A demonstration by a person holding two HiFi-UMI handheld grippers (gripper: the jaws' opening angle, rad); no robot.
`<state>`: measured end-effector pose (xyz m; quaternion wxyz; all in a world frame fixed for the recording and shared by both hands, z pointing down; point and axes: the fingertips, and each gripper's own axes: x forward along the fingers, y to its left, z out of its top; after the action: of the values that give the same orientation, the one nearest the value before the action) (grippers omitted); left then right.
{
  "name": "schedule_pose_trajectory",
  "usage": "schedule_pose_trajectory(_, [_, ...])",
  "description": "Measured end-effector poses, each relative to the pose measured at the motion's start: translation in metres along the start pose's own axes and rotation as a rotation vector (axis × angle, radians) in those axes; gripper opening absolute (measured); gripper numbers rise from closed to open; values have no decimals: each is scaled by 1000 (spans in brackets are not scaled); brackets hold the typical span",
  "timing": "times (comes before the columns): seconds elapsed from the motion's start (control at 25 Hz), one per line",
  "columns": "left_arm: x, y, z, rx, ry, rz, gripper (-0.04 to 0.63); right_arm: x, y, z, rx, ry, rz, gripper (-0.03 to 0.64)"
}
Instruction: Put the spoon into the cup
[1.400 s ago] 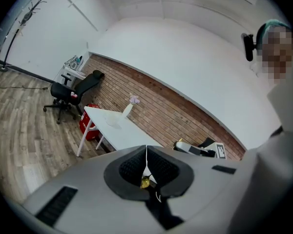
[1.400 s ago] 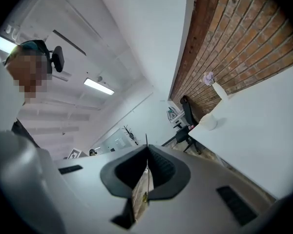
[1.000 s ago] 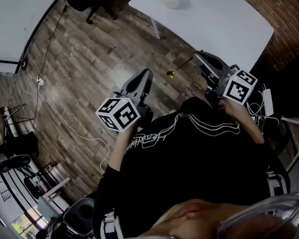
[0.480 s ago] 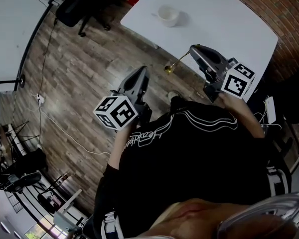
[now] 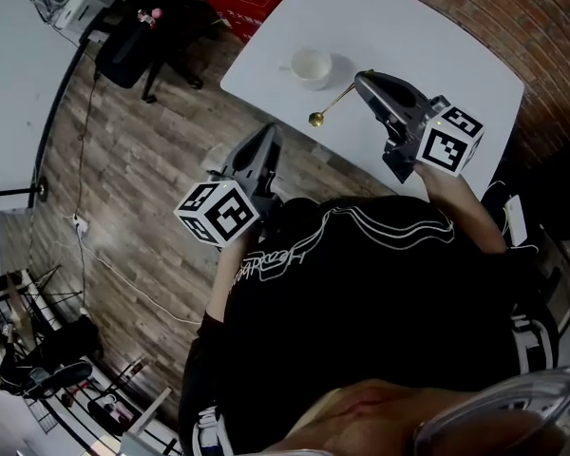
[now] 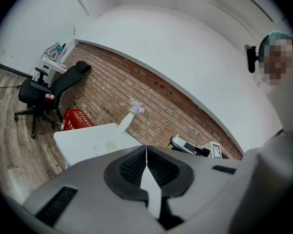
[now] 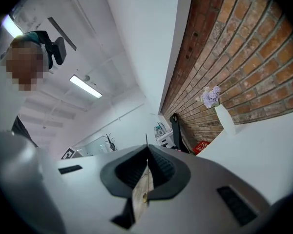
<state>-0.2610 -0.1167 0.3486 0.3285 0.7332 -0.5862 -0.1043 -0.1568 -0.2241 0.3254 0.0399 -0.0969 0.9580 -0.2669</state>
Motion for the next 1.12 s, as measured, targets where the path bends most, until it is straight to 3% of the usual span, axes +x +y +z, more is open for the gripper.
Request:
schedule_pose_trajectory(0.24, [40,47,30,-12,36,-20,8,48,-41,9,10,-3,-42,0])
schedule_pose_trajectory(0.52, [54,48,37,3,106,-75,8,47,-45,16,15,-39,-114,-2])
schedule_pose_trajectory(0.84, [91,78,47,-10,193,-100,6,69,-77,19,49,-65,-186,0])
schedule_pose_trajectory(1.12, [137,123,54,-22,261,-100,8,98,-134,13,93,-82,-241,0])
